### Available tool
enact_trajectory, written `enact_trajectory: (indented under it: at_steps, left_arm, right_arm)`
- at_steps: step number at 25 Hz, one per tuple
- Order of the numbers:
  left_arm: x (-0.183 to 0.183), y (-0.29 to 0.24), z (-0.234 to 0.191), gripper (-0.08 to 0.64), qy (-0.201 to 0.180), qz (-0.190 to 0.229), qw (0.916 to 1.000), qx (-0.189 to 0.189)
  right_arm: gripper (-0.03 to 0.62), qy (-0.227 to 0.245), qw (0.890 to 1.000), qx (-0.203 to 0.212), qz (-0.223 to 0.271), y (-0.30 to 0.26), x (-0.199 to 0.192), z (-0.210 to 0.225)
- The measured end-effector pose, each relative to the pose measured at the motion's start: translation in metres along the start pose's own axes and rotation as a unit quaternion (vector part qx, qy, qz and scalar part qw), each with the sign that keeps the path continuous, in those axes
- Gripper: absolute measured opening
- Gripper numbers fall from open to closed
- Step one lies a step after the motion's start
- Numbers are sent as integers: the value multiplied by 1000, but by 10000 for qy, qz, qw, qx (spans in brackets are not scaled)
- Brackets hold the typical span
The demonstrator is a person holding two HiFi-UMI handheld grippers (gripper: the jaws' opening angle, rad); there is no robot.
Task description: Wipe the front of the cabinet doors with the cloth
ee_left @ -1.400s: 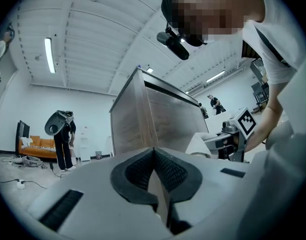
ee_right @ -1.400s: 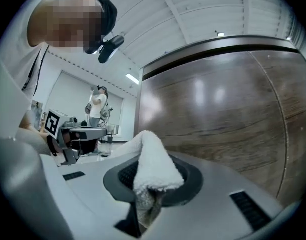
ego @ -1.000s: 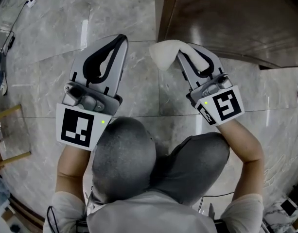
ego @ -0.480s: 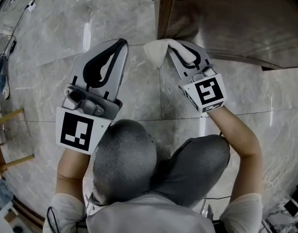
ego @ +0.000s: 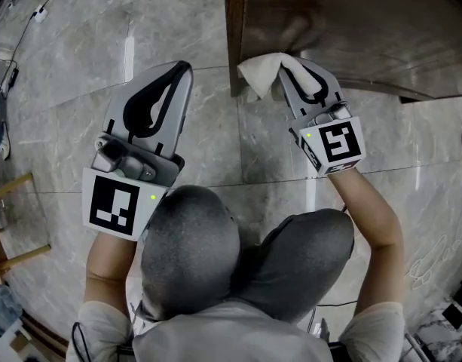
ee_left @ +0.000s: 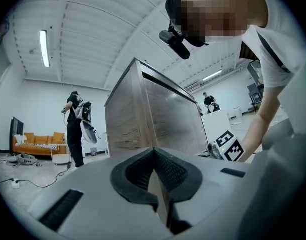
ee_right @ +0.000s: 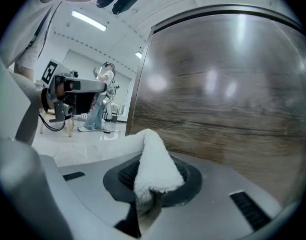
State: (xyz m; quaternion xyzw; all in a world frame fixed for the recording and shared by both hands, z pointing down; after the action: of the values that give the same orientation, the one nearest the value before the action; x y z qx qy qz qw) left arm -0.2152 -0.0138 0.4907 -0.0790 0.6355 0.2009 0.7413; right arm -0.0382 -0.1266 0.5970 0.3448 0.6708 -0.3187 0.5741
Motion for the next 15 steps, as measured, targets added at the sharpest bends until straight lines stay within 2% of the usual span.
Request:
enact_trajectory:
  at_steps: [15]
  left_arm:
    - [4,-16,28,17,-18,-1,9999,-136]
  right_arm:
    - [71,-43,9983,-579,-54,36,-14,46]
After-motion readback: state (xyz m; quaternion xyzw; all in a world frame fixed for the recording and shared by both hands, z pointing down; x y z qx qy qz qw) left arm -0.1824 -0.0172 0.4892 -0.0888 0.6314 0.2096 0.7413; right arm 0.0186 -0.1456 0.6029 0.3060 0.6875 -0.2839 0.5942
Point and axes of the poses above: the fingertips, and each gripper's own axes: y backward along the fingers, z to its right, x out of its top, the point moved 6 cm from there along y, backward along the fingers, and after that the axes turned 8 degrees about z, right-handed, at the moved point
